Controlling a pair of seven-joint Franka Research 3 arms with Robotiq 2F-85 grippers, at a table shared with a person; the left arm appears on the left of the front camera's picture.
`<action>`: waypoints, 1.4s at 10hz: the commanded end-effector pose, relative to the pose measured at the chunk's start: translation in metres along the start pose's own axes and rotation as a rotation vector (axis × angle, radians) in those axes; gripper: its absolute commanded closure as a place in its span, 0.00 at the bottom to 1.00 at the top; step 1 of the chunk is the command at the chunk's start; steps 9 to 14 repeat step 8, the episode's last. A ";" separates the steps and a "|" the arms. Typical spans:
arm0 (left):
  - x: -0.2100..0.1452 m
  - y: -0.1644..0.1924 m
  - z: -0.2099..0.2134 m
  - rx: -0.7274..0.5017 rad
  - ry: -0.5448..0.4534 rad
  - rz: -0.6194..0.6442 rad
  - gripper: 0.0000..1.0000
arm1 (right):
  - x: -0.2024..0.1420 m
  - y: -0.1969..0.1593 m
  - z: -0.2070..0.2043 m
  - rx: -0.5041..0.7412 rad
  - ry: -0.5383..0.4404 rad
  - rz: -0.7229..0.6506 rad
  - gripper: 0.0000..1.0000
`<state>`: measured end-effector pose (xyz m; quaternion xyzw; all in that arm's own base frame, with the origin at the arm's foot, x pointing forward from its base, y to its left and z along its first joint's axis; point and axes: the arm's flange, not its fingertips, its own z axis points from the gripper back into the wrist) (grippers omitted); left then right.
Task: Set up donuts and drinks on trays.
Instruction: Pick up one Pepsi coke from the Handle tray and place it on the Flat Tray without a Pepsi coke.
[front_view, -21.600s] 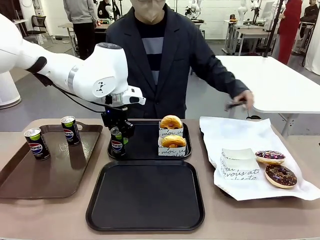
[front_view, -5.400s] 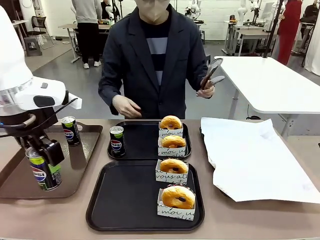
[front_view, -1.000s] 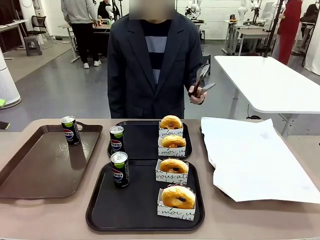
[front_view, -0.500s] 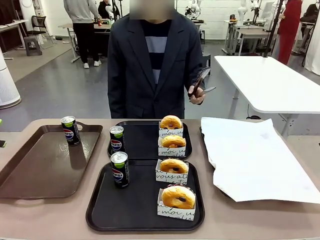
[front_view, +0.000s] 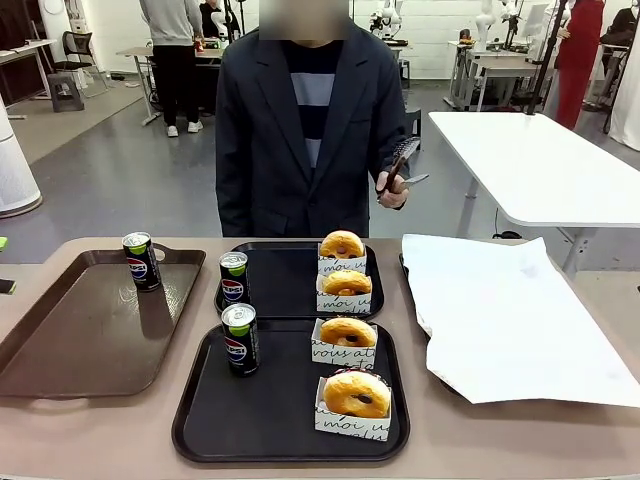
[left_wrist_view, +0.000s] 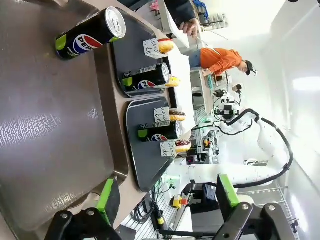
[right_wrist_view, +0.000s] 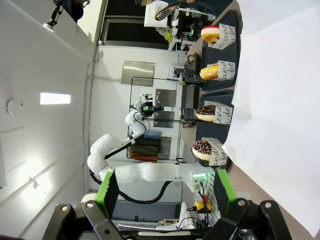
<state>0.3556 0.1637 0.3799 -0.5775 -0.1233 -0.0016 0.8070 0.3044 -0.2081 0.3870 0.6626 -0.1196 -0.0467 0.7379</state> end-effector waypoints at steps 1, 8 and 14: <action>-0.003 -0.001 0.003 0.010 -0.008 -0.013 0.00 | 0.000 0.000 0.000 0.013 -0.003 0.015 0.00; -0.003 -0.001 0.003 0.010 -0.008 -0.013 0.00 | 0.000 0.000 0.000 0.013 -0.003 0.015 0.00; -0.003 -0.001 0.003 0.010 -0.008 -0.013 0.00 | 0.000 0.000 0.000 0.013 -0.003 0.015 0.00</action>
